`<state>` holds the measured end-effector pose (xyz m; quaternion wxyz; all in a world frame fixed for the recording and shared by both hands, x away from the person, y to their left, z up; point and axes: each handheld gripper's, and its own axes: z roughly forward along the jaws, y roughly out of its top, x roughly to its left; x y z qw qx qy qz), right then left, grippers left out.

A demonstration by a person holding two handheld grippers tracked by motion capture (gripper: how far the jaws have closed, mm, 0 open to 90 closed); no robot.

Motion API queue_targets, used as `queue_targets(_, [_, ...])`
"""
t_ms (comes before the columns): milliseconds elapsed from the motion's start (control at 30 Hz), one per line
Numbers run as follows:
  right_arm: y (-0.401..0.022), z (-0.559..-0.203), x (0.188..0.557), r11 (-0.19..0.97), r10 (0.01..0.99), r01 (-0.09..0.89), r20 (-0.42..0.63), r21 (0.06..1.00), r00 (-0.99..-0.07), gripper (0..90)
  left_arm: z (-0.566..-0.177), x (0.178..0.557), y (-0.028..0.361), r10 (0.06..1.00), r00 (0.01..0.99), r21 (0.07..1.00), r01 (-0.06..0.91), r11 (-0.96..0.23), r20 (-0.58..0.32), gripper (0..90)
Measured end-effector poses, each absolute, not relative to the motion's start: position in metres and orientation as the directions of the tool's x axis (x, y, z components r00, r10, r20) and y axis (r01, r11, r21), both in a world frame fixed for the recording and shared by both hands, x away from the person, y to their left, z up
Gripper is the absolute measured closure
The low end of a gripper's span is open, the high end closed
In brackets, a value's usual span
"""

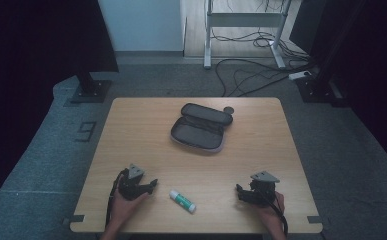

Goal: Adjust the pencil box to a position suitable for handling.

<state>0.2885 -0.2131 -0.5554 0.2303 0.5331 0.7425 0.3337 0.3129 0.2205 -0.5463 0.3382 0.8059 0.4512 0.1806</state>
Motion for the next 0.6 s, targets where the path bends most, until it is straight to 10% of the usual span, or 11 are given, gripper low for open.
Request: queue_targets(600, [-0.2164, -0.5458, 0.283, 0.148, 0.951, 0.613, 0.058, 0.776, -0.303, 24.7, -0.5364, 0.3075, 0.2267, 0.86, 0.51, 0.741, 0.585, -0.329, -0.021, 33.3])
